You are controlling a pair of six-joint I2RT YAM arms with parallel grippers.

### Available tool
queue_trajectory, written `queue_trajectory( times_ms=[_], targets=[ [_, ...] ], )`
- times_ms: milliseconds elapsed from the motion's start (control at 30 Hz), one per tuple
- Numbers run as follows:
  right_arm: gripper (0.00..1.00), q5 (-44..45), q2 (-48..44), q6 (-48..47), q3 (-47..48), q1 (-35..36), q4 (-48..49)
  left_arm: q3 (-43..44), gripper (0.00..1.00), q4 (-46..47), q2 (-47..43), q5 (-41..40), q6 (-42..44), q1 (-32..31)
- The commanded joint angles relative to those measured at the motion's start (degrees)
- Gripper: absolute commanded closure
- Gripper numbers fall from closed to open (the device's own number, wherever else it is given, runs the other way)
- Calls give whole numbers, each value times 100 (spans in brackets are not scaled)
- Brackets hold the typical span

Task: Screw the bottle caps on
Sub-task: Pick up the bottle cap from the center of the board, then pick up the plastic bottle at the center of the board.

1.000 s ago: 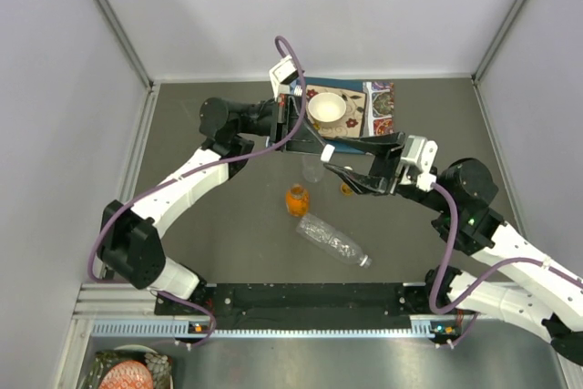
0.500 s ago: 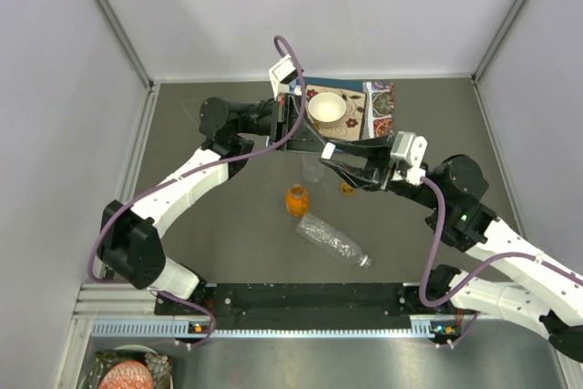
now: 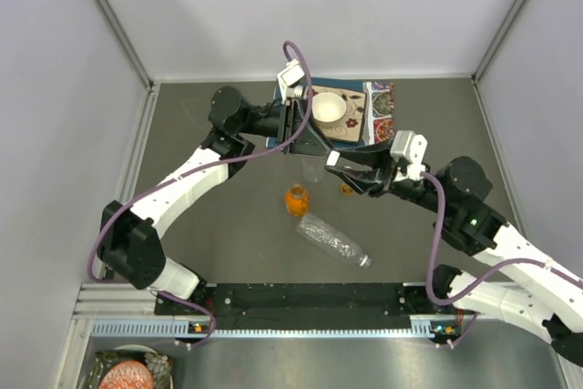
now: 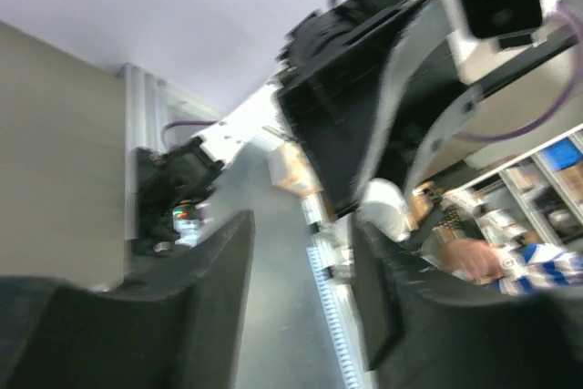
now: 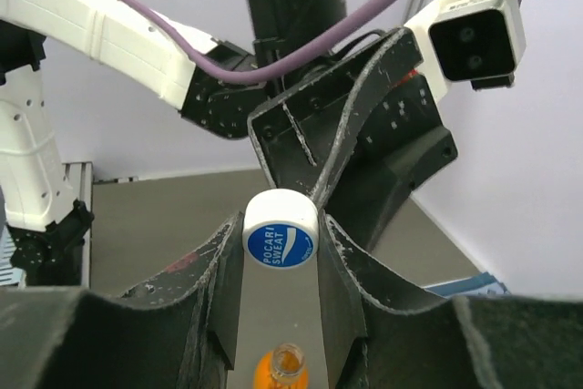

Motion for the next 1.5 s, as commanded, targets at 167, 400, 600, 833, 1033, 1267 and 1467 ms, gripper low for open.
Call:
queue_trajectory(
  times_ms=[167,400,600,833,1033,1267,1467],
  targets=[
    [88,319,-1044,646,1018,25,-1947,1640,19,-6594,20,-1849,6787,-22],
    [86,1259,-1291,944,1607,25,-3055,860,7,-7669,-156,-4071,10052,-1251],
    [86,1999,-1247,1032,1757,25,-3275,341,4,-7855,80,-4944,11407,-2281],
    [84,2095,-1265,1050,1994,25,-3389,-109,2,-7837,459,-4962,12488,-2651],
    [84,2095,-1300,1032,2100,25,-3477,-153,2,-8259,696,-4952,13253,-2756],
    [83,2060,-1300,1032,2135,25,-3504,-644,2,-7812,951,-5409,13527,-2800],
    [83,2043,-1291,1050,2179,25,-3539,-821,2,-7442,1215,-5691,13474,-2783]
  ],
)
